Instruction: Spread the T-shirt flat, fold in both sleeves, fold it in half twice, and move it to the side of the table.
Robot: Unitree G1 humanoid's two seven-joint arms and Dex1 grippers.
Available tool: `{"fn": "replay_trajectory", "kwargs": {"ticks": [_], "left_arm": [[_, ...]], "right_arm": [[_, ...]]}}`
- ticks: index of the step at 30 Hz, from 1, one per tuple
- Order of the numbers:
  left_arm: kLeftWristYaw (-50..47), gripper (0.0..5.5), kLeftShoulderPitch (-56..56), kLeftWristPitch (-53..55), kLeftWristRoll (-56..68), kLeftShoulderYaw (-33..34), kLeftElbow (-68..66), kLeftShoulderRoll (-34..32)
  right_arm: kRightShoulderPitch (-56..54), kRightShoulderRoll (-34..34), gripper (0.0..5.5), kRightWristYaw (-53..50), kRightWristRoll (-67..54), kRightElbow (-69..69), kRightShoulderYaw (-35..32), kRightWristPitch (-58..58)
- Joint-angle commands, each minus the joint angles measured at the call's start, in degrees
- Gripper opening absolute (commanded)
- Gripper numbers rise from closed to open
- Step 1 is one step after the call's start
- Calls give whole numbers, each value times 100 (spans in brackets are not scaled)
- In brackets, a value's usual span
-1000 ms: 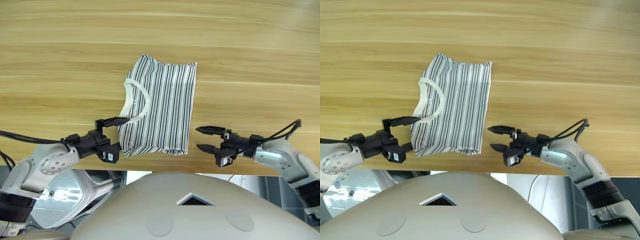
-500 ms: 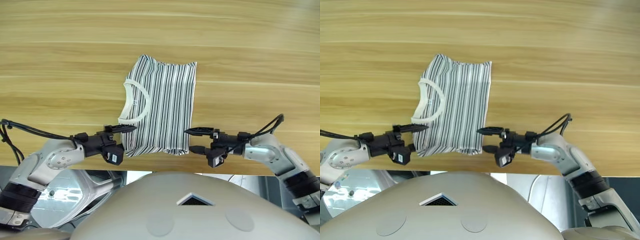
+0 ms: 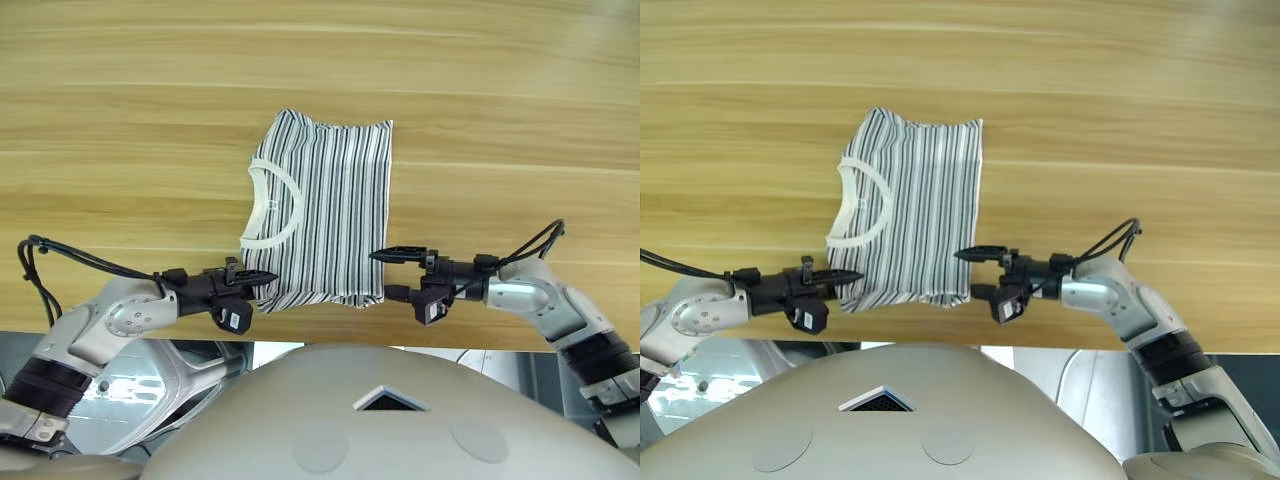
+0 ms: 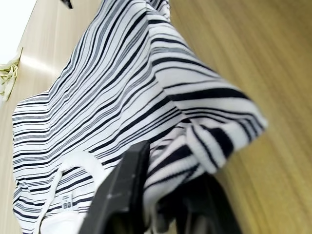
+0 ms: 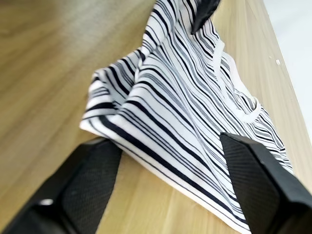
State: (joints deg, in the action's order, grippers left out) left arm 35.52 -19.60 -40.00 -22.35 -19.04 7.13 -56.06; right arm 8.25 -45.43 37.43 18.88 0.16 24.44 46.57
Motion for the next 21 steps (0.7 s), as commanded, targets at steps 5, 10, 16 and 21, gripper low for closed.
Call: {"fn": "replay_trajectory", "kwargs": {"ticks": [5, 10, 16, 21], "left_arm": [[176, 5, 119, 115, -308, -196, -333, 37], [164, 5, 206, 142, -308, -210, -408, 114], [144, 5, 297, 138, -316, -189, -513, 195], [142, 5, 304, 116, -307, -191, -521, 230]], "right_arm": [[-5, 92, 294, 119, 7, 112, 202, -30], [206, -130, 214, 247, -45, -121, 199, -17], [198, -95, 100, 293, -76, -118, 210, -65], [74, 109, 18, 176, -33, 78, 175, -108]]}}
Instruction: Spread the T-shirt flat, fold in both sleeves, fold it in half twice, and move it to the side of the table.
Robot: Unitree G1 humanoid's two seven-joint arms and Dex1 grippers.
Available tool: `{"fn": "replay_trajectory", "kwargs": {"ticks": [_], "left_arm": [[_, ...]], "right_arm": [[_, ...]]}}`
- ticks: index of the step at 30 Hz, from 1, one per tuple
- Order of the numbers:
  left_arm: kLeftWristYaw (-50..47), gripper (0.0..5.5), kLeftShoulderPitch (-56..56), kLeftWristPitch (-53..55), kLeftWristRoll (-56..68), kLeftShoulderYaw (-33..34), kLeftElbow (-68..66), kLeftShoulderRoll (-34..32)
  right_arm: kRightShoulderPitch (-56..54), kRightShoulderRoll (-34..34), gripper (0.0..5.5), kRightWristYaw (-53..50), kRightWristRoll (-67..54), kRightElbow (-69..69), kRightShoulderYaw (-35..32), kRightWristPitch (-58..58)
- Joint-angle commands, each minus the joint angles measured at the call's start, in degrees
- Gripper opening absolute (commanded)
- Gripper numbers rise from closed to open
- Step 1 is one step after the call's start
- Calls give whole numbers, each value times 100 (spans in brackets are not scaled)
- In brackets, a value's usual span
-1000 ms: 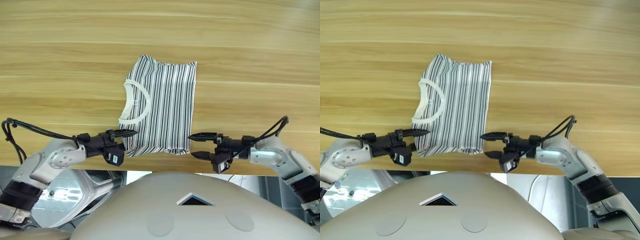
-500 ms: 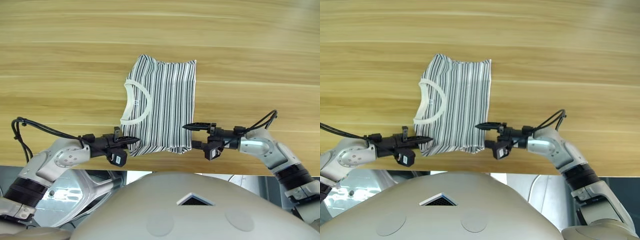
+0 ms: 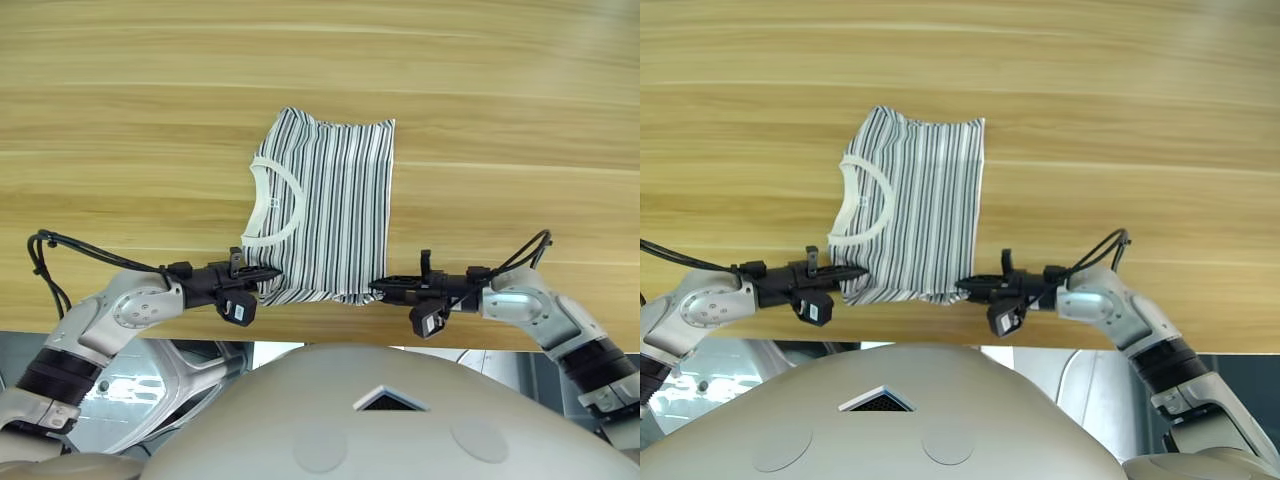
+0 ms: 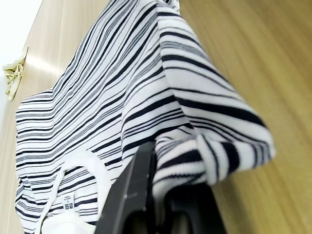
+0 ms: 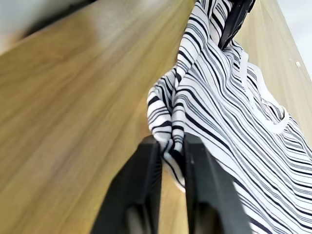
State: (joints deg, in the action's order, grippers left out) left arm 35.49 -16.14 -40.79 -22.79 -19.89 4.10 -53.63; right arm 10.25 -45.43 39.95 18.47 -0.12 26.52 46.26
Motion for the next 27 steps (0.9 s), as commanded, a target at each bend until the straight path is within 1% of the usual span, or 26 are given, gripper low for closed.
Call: {"fn": "replay_trajectory", "kwargs": {"ticks": [1, 4, 7, 10, 13, 16, 18, 24, 27], "left_arm": [[149, 5, -37, 187, -257, -111, -221, -7], [163, 5, -74, 154, -134, -116, -197, 12], [64, 5, -148, 108, 166, -20, -162, 87], [-57, 5, -104, 72, 736, 47, 10, 369], [-19, 5, -339, 108, 1239, 109, 389, 420], [-27, 5, -975, 242, 1689, 371, 929, 231], [-60, 5, -1427, 253, 1805, 480, 1270, 206], [-240, 5, -2411, 374, 1973, 590, 2233, 408], [-206, 5, -2106, 577, 1959, 606, 2013, 572]], "right_arm": [[-137, 134, 10, -94, 20, 120, -45, -86], [-206, 219, 7, -239, 26, 209, -177, -111], [-181, 149, 6, -477, -80, 270, -502, -113], [39, -175, 6, -507, -590, -2, -941, -100], [356, -560, 6, -309, -951, -274, -1141, -81], [1038, -1037, 6, -94, -1086, -661, -1281, -154], [1371, -1156, 6, -78, -1144, -877, -1409, -247], [1972, -1143, 6, -84, -1390, -1618, -1654, -515], [1672, -858, 6, -185, -1461, -1668, -1665, -707]]}}
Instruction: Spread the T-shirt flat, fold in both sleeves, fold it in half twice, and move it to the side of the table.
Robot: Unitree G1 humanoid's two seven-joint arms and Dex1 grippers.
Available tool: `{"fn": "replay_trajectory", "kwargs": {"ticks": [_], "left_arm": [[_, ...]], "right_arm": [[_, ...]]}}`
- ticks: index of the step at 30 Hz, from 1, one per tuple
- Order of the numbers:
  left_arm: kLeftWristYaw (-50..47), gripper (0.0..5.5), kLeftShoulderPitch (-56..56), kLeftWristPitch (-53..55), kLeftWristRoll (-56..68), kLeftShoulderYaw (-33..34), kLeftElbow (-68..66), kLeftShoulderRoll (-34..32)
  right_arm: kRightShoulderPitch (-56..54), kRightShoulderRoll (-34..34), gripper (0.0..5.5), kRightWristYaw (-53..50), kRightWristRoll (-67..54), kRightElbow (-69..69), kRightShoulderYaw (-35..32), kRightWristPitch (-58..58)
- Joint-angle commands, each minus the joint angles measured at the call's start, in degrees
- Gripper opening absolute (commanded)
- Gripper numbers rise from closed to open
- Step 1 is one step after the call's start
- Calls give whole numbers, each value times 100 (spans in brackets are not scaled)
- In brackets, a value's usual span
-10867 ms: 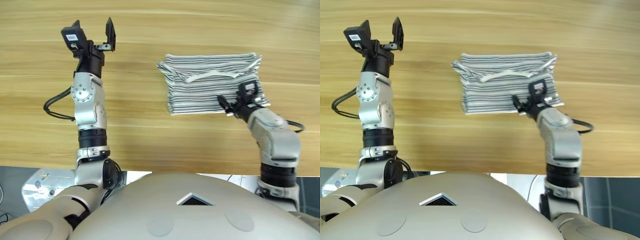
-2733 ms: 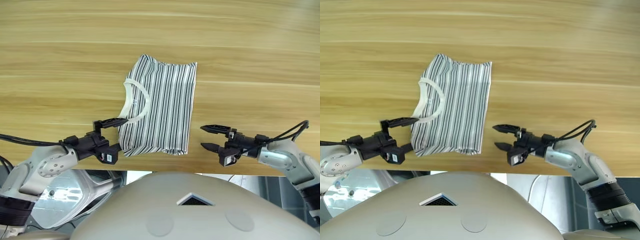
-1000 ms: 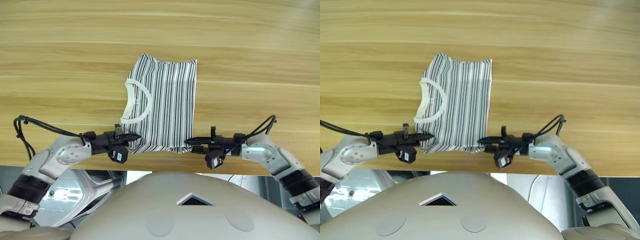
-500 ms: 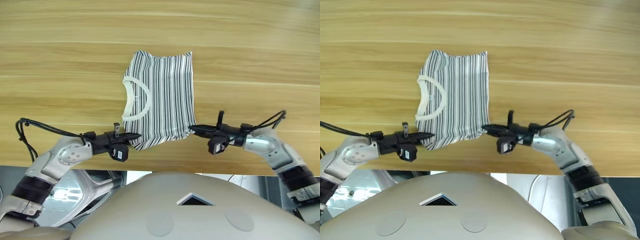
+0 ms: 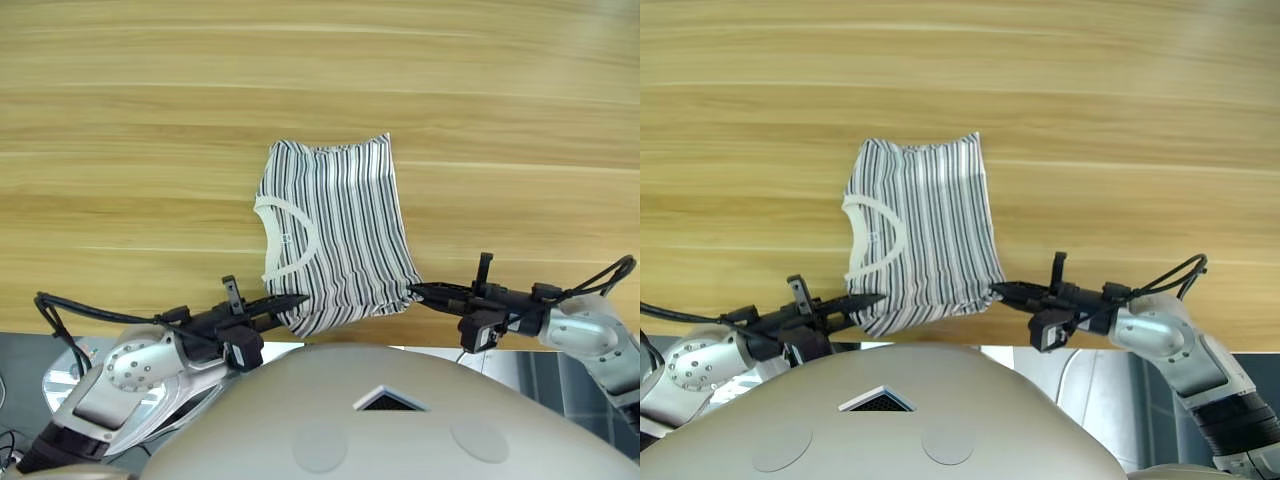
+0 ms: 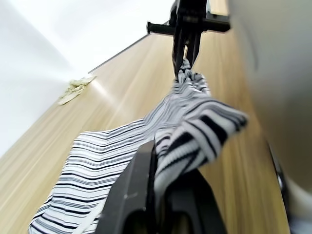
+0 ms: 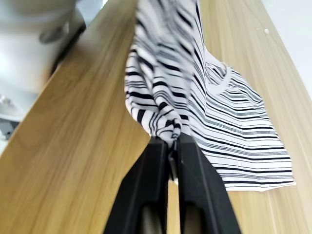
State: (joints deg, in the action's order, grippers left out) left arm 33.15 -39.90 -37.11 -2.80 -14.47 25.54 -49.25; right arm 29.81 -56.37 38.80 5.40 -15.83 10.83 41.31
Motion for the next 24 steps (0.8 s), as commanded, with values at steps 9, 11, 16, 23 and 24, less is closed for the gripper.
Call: {"fn": "replay_trajectory", "kwargs": {"ticks": [9, 11, 16, 23, 24], "left_arm": [[-443, 5, 2676, 1651, 379, 181, -1968, 1703], [-596, 5, 2943, 1886, 336, 176, -2319, 2029], [-940, 5, 3512, 2348, 223, 280, -2959, 2549], [-1128, 41, 3856, 2543, 196, 400, -3478, 2937], [-1126, 50, 3860, 2568, 232, 437, -3520, 2972]], "right_arm": [[-2594, 2173, 6, -849, -684, 1088, -67, -1564], [-2886, 2496, 6, -974, -610, 1488, -21, -1737], [-3715, 3138, 6, -1341, -139, 2610, 67, -1953], [-4623, 3842, 6, -1778, 432, 4145, 290, -1878], [-4777, 3927, 42, -1847, 483, 4361, 296, -1865]]}}
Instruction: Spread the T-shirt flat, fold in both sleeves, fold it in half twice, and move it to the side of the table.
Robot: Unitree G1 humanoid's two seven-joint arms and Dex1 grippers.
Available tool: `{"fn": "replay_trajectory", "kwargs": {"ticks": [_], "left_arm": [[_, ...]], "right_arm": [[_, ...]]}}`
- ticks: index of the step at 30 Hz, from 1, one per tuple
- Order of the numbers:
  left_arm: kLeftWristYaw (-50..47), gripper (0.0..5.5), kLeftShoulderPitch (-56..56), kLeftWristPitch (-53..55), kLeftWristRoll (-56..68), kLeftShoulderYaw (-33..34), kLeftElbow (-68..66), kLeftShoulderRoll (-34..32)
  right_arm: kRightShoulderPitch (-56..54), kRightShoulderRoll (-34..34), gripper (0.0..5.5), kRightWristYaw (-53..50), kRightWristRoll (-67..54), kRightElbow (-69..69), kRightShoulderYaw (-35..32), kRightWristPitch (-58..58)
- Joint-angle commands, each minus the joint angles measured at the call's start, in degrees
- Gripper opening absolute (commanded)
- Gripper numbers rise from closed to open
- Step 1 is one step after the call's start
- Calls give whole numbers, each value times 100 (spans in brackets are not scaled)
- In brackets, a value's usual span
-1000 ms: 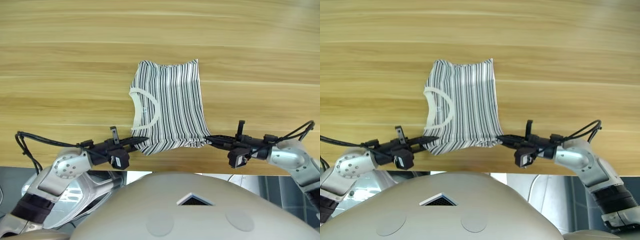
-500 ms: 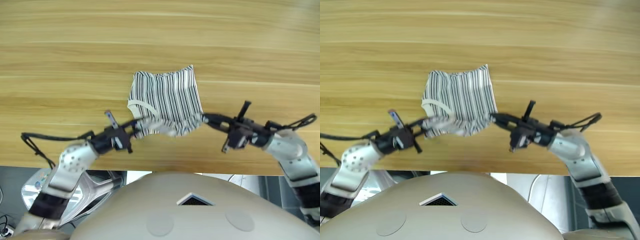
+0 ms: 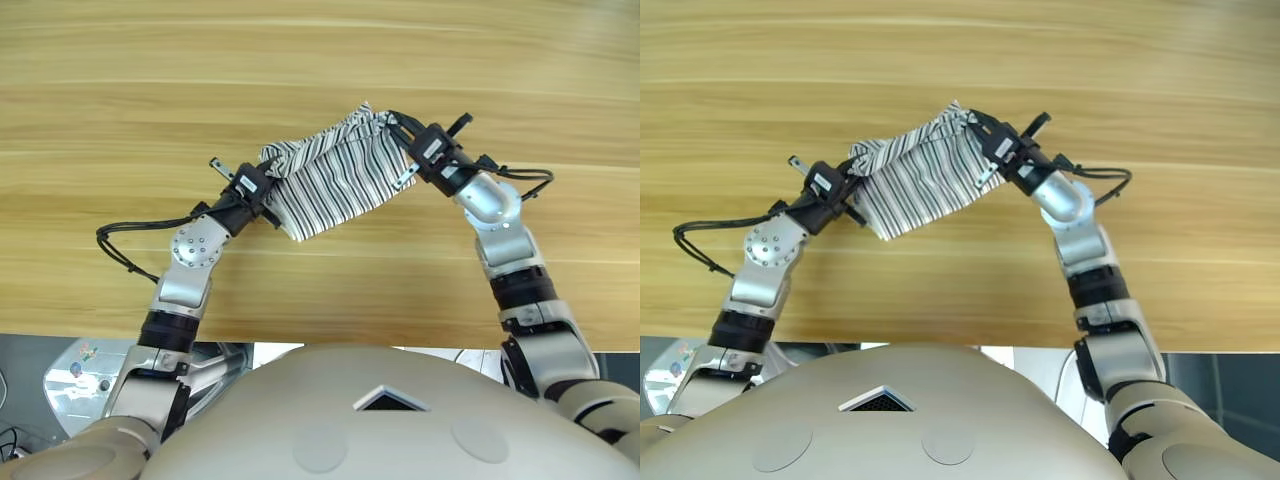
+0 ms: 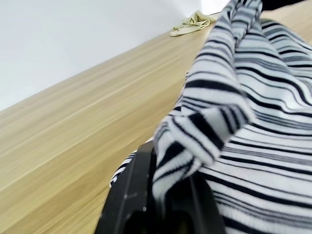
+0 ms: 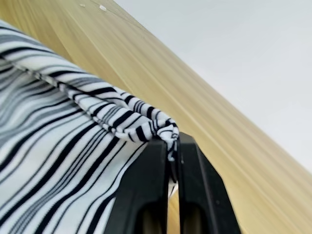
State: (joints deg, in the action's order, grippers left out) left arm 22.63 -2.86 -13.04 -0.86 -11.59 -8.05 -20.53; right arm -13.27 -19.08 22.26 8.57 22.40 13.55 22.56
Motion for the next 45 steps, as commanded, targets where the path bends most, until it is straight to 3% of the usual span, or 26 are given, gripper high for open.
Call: {"fn": "replay_trajectory", "kwargs": {"ticks": [1, 13, 16, 20, 22, 26, 34, 38, 45], "left_arm": [[-55, 64, 131, 197, 80, 184, -168, 132], [-143, 274, -617, 881, 702, 787, 559, 388], [259, 333, -733, 900, 1081, 1099, 913, 105], [1169, 397, -869, 521, 2280, 1401, 1852, 66], [1357, 422, -801, 466, 2819, 1459, 2028, 297], [1533, 428, -706, 394, 3313, 1335, 2052, 730], [1450, 428, -528, 491, 3670, 1557, 1944, 1071], [1287, 428, -466, 579, 3938, 1924, 1943, 1106], [257, 428, -66, 948, 4582, 2721, 2052, 1280]], "right_arm": [[-608, 274, 49, -257, 207, 732, 29, 21], [-1522, 818, 278, -1263, 408, 2374, -211, 73], [-835, 712, 308, -1012, 180, 1213, -226, 227], [862, 372, 308, 207, -400, -1488, 591, 187], [1064, 394, 308, 487, -377, -1580, 839, 32], [473, 861, 308, 479, -283, -337, 887, -314], [-1756, 1874, 308, -89, -431, 3155, 180, -157], [-2166, 2064, 308, -275, -419, 4032, -84, -299], [-2605, 1806, 308, -1818, -34, 4936, -299, -1105]]}}
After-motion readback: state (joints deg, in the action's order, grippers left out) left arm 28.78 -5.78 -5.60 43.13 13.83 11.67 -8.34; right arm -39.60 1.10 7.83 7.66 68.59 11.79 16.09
